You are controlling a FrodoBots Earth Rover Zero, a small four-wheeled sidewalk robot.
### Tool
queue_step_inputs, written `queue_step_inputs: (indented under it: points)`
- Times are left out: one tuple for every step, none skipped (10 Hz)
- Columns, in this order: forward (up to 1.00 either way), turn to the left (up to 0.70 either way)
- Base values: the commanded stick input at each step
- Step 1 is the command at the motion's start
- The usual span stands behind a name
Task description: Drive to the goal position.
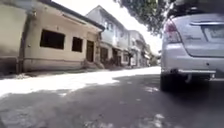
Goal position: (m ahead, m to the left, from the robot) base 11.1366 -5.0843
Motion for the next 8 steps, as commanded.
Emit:
queue_step_inputs:
  points:
    - [0.9, -0.12]
    - [0.9, -0.1]
    - [0.98, -0.16]
    - [0.97, -0.13]
    - [0.98, -0.15]
    - [0.98, -0.15]
    - [0.98, -0.12]
    - [0.97, -0.27]
